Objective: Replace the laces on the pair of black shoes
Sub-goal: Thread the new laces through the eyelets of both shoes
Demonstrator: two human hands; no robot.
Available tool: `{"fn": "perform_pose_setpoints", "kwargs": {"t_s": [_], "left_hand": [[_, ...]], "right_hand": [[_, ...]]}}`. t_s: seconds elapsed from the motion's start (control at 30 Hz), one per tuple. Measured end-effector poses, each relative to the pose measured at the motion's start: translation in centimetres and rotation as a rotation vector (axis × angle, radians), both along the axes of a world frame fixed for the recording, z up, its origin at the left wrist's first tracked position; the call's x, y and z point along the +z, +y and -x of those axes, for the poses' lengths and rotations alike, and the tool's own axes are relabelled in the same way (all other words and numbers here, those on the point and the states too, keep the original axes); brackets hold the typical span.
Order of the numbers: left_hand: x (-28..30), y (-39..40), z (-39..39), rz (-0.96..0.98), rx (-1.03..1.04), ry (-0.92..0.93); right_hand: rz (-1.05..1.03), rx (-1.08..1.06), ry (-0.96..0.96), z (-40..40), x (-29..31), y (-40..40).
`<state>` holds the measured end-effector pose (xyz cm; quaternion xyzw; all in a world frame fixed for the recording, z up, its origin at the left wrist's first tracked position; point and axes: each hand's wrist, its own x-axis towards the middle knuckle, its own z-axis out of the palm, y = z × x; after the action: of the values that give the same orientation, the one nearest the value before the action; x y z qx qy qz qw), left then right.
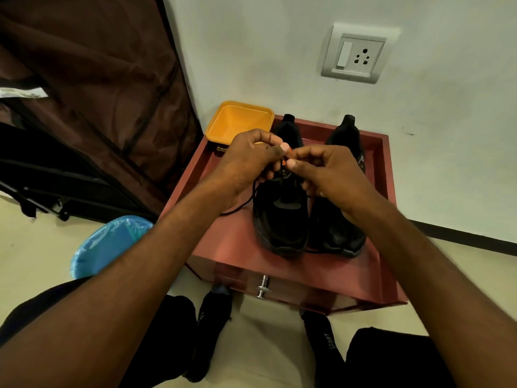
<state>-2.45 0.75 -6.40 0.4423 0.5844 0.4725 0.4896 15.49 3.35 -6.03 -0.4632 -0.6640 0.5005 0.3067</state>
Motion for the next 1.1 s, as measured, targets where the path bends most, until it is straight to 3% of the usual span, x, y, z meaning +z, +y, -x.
{"fn": "perform_pose_setpoints", "kwargs": {"t_s": [0.1,0.17,0.23,0.3,0.37,0.47,0.53,0.63,0.77,0.83,0.97,1.1], "left_hand": [[-0.1,0.1,0.3,-0.014,-0.010,0.005],[-0.2,0.1,0.6,-0.030,0.007,0.037],[-0.3,0.2,0.8,-0.025,0.039,0.055],[-0.4,0.2,0.9,-0.023,0.061,0.068],[-0.5,0.2,0.6,-0.035,0.059,0.071],[-0.5,0.0,-0.1,-0.053,0.024,0.038],[-0.8,0.1,-0.1,-0.059,0.004,0.051],[-1.5,0.5,0.6,-0.060,0.026,0.067],[-2.1,0.9,1.3,-0.067,0.075,0.065],[-2.4,1.1,1.3,-0.078,0.081,0.073],[-2.9,1.4,0.8,-0.118,0.040,0.142],[-3.2,2.2,0.3,-0.170,0.018,0.261]], "right_hand": [[-0.007,-0.182,-0.064,-0.5,-0.5,0.8],[-0.108,-0.335,-0.247,-1.4,-1.1,1.6],[-0.256,-0.366,-0.442,-1.8,-1.5,1.8],[-0.364,-0.337,-0.515,-1.4,-1.7,1.4],[-0.368,-0.255,-0.452,-0.5,-1.8,1.2],[-0.095,-0.094,-0.131,0.8,-1.5,1.1],[-0.021,-0.048,-0.034,1.0,-1.6,1.3],[-0.107,-0.219,-0.106,0.5,-2.0,2.0],[-0.309,-0.322,-0.454,-0.4,-2.1,2.2],[-0.351,-0.220,-0.421,0.0,-2.3,1.9],[-0.204,-0.054,-0.128,1.3,-2.8,1.6],[-0.344,-0.173,-0.239,1.1,-3.5,2.3]]}}
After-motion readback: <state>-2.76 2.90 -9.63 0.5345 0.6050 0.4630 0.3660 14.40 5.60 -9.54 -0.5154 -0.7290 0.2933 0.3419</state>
